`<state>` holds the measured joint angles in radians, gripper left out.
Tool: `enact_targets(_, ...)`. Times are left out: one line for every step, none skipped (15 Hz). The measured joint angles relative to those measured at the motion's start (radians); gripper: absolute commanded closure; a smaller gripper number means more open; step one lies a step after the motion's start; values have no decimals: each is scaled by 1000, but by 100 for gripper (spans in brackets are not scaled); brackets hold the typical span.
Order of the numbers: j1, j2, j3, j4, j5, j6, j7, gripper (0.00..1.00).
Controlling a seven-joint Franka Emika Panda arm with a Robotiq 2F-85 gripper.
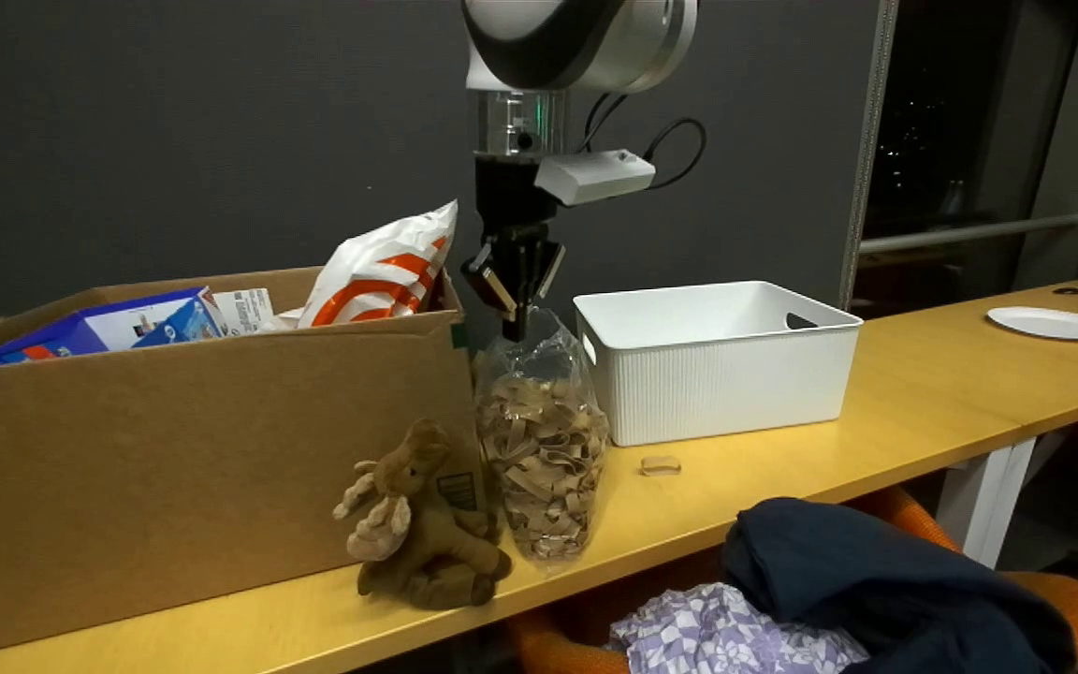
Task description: Move the white storage container backwards then remove some rubber bands from the plastic and put them on the right side of the counter.
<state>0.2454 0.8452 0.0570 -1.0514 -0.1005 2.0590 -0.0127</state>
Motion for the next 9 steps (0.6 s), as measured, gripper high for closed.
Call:
enact_targets(0,5,0,0,0,0,0,100)
enact_targets(0,8,0,-1,0,0,0,100)
enact_targets(0,11,0,-2,0,-1,0,100)
enact_targets(0,14,0,-3,0,-1,1,100)
enact_targets(0,16,0,-5,0,-2,1,100)
enact_targets(0,17,0,-5,0,-2,2,100)
enact_targets(0,17,0,-6,0,-3,4,100)
enact_targets(0,17,-1,-6,0,-3,5,100)
enact_targets(0,17,-1,-6,0,-4,9,100)
